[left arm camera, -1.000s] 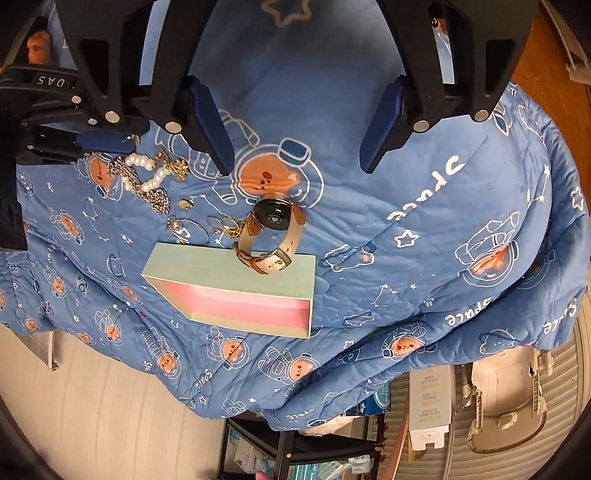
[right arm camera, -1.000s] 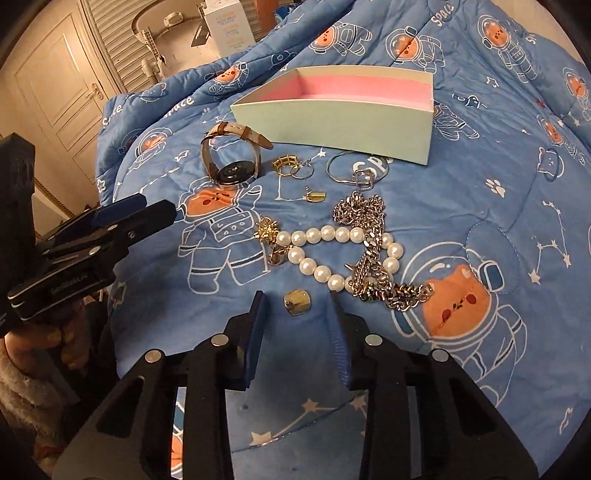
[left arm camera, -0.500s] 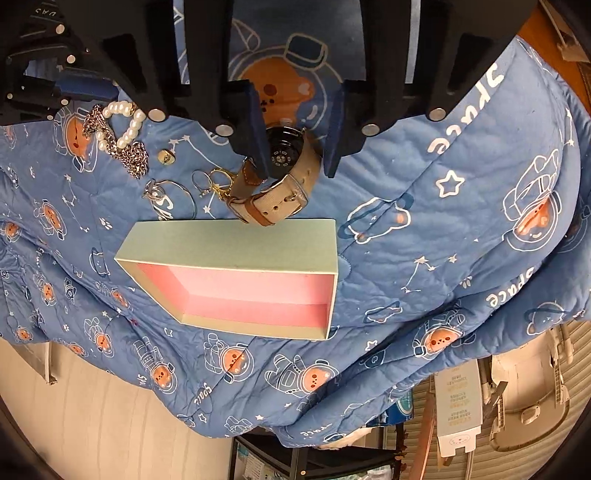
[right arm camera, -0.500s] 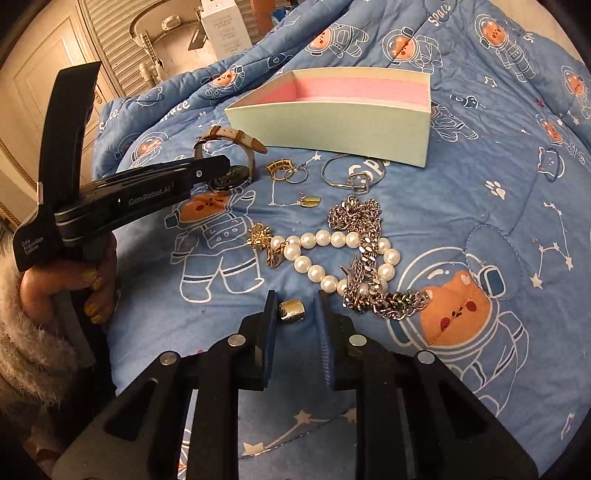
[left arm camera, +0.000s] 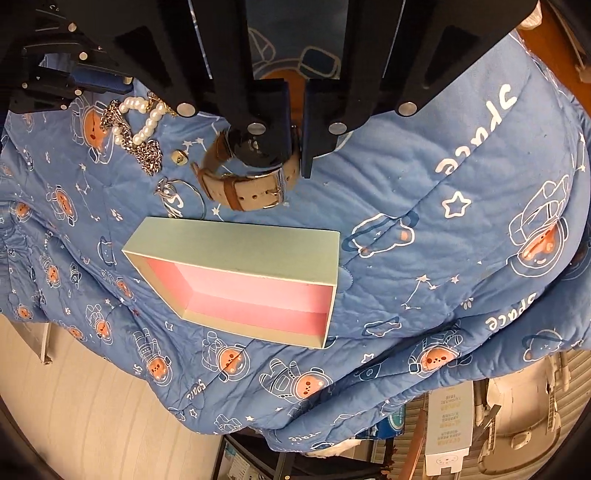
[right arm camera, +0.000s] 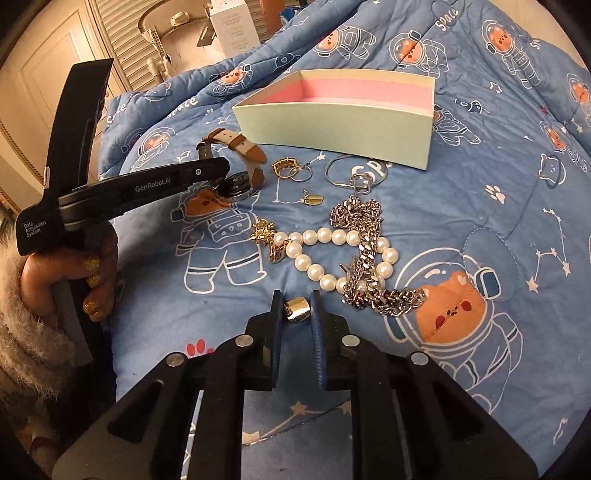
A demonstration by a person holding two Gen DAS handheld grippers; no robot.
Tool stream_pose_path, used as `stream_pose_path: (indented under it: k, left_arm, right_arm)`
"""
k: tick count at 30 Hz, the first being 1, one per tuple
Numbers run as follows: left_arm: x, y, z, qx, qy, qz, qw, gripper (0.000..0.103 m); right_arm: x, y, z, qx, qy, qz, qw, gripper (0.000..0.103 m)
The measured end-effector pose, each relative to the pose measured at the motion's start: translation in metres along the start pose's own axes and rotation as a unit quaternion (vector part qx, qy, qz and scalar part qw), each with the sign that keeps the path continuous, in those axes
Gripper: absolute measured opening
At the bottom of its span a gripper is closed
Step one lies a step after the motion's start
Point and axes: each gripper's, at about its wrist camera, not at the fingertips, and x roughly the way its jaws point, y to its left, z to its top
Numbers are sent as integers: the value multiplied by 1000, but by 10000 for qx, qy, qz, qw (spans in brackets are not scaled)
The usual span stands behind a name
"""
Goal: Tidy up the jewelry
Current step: 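Grasp the beige-strap watch with the left tool while the right tool grasps a small gold charm, then carry the watch with the left tool while the right tool carries the charm over the box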
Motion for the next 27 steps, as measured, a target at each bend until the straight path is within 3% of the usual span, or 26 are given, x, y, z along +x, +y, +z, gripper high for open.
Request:
stream_pose_path:
  k: [13,18,27]
  left_arm:
    - [-38,-4,7,-58,-199,-291,9994,4]
    - [-44,-8,30,-24,-281,-462,9985,4]
    - [-23,-21,87,464,-298,-382,9977,4]
  right_arm:
    - [-28,0,17,-137,-84,660,9977,15]
    - [-36,-5,53,-298,-343,614,9971,15]
    - [-31,-30,131,-588,-639,259,9959,15]
